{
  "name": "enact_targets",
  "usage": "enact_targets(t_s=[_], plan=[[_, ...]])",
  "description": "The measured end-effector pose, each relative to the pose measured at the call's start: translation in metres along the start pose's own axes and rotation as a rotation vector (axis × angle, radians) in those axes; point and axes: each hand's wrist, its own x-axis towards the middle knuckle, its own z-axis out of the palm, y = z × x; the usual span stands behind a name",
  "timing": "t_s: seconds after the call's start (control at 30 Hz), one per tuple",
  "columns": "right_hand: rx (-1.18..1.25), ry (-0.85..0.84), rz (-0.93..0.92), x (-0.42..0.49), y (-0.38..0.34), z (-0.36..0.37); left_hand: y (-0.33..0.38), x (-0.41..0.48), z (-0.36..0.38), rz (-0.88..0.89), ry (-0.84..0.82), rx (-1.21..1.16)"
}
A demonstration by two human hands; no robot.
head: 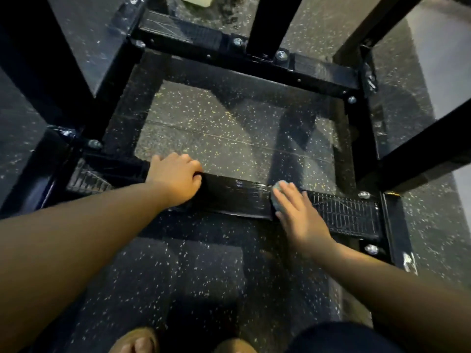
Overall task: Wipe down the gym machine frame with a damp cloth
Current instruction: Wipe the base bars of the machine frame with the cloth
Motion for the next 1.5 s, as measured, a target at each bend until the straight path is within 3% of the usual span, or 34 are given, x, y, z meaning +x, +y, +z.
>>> enact_targets(t_s=[0.13, 0.33, 0.43, 0.5, 0.57, 0.63, 0.73, 0.8, 0.93, 0.97, 1.1, 1.27, 1.4, 1.5], plan=[[0.003, -0.024, 0.231, 0.022, -0.03, 0.006, 0.008, 0.017, -0.002, -0.043, -0.041, 0.023], [0.063, -0.092, 0.034, 0.069, -0.107, 0.03, 0.027, 0.024, -0.02, -0.141, -0.266, 0.056], [-0.013, -0.013, 0.05, 0.042, -0.066, 0.022, 0.064, 0.03, -0.028, -0.073, -0.257, 0.021], [-0.097, 0.033, 0.122, 0.014, -0.012, 0.007, 0.091, 0.042, -0.029, 0.159, -0.196, -0.069], [-0.175, 0.007, 0.182, -0.013, 0.045, -0.014, 0.12, 0.049, -0.028, 0.299, -0.253, -0.142], [-0.203, -0.003, 0.323, -0.033, 0.081, -0.028, 0.145, 0.05, -0.019, 0.281, -0.356, -0.189], [-0.039, 0.236, 0.648, -0.038, 0.074, -0.02, 0.163, 0.047, 0.003, 0.198, -0.295, -0.281], [0.038, 0.302, 0.597, -0.024, 0.042, 0.0, 0.165, 0.047, 0.011, 0.167, -0.197, -0.236], [0.059, 0.216, 0.28, -0.029, 0.028, 0.005, 0.166, 0.05, 0.007, 0.172, -0.25, -0.25], [0.021, 0.219, 0.299, -0.037, 0.043, -0.002, 0.166, 0.05, 0.006, 0.189, -0.275, -0.246], [0.034, 0.23, 0.712, -0.064, 0.087, -0.023, 0.165, 0.049, 0.006, 0.214, -0.286, -0.221], [0.185, 0.178, 0.645, -0.029, 0.04, -0.01, 0.161, 0.039, -0.004, 0.192, -0.408, -0.567], [0.426, 0.22, 0.731, 0.025, 0.041, -0.06, 0.144, 0.041, -0.059, 0.154, -0.29, -0.796], [0.549, 0.376, 0.569, 0.077, 0.022, -0.13, 0.128, 0.052, -0.125, 0.112, -0.056, -0.957]])
